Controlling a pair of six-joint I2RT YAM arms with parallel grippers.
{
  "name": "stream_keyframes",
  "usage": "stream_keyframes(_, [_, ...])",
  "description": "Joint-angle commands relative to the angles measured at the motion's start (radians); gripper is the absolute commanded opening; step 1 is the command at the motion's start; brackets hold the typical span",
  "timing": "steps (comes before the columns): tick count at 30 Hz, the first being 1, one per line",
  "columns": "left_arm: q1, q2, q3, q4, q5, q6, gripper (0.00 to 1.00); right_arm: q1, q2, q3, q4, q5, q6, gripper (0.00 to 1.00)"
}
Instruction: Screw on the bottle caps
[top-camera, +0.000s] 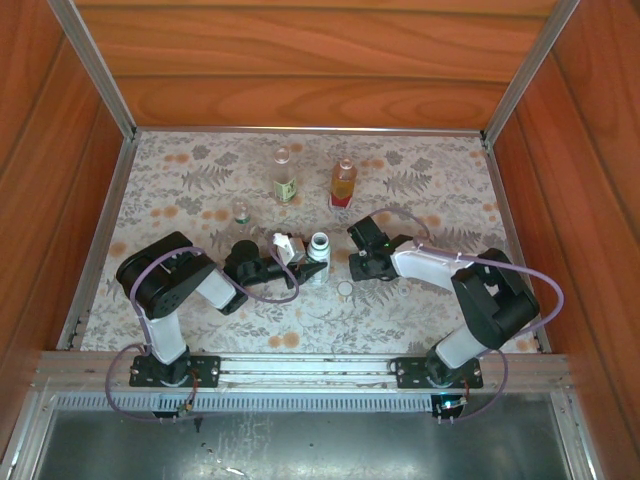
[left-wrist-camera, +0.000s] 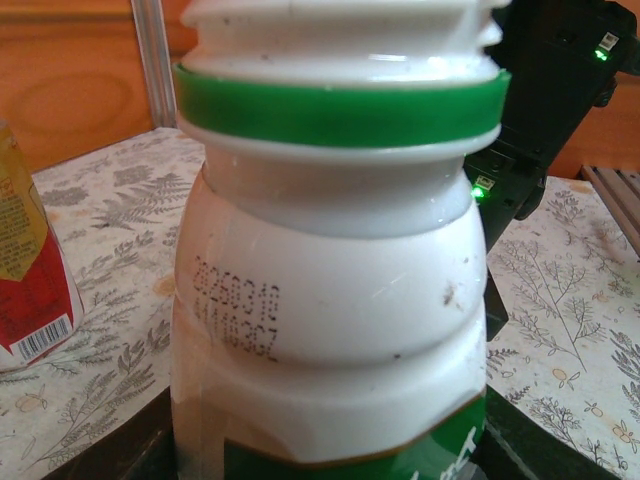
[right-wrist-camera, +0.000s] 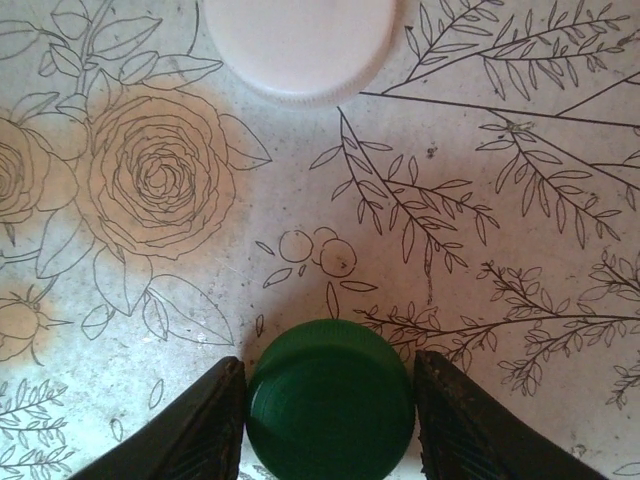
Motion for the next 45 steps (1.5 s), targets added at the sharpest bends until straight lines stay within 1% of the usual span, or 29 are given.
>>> stream_keyframes(1, [0.007,0.012,-0.002,-0.014,-0.007,0.004,0.51,0.009,0.013,0.006,-0.057,0.008,0.002,0.47])
stream_keyframes(6, [0.008,0.015,-0.002,-0.016,-0.008,0.008,0.51,0.01,-0.039,0.019,-0.098,0.006,0.007,0.47])
stream_keyframes(11, [0.007,0.016,-0.002,-0.014,-0.008,0.009,0.51,0.012,-0.111,0.068,-0.195,-0.021,-0.002,0.47])
stream_keyframes(20, [0.008,0.016,-0.001,-0.014,-0.008,0.009,0.51,0.046,-0.203,0.235,-0.426,-0.054,-0.024,0.47])
stream_keyframes(23, [0.008,0.018,-0.001,-0.014,-0.006,0.009,0.51,0.066,-0.227,0.294,-0.471,-0.053,-0.03,0.47])
stream_keyframes(28, [0.008,0.025,0.003,-0.014,-0.006,0.011,0.51,0.093,-0.26,0.367,-0.491,-0.066,-0.035,0.48])
stream_keyframes(34, [0.008,0.033,0.008,-0.014,0.0,0.014,0.51,0.122,-0.281,0.44,-0.467,-0.078,-0.045,0.48])
stream_keyframes(41, [0.008,0.033,0.007,-0.014,0.004,0.016,0.51,0.149,-0.25,0.508,-0.446,-0.138,-0.073,0.47])
stream_keyframes(45, [0.008,0.035,0.01,-0.014,0.006,0.015,0.51,0.177,-0.216,0.553,-0.448,-0.145,-0.097,0.47])
